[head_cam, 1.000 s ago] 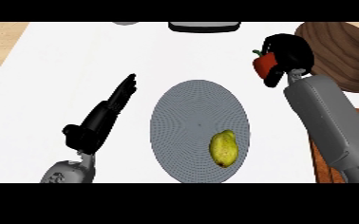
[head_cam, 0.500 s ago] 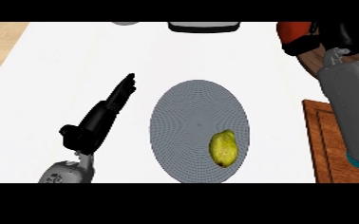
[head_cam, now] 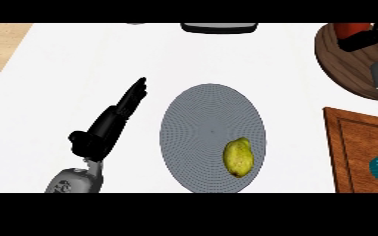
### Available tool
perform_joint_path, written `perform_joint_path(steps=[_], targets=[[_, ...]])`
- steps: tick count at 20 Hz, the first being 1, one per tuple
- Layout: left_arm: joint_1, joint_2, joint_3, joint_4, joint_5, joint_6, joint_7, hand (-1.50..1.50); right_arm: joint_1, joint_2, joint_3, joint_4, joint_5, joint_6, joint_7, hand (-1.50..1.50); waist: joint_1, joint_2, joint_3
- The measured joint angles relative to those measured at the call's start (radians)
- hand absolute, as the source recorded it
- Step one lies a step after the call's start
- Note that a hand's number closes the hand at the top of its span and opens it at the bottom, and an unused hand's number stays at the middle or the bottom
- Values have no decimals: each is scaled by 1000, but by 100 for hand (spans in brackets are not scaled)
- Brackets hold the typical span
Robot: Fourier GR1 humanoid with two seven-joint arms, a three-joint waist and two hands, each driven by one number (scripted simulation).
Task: Pick the bell pepper from the placemat and place it in the bowl
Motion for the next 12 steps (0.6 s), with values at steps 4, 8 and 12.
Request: perform_joint_path(steps=[4, 8, 12], targets=[[-29, -9, 2, 8, -5, 1, 21, 0, -39, -47, -35, 155, 37, -111, -79, 150, 8, 4, 0], [-33, -12, -2, -4, -10, -4, 25, 0, -69, -95, -60, 317, 47, -113, -148, 150, 19, 8, 1], [-38, -15, -1, 7, -9, -9, 16, 0, -95, -123, -99, 443, 5, 15, -174, -150, 26, 12, 2]])
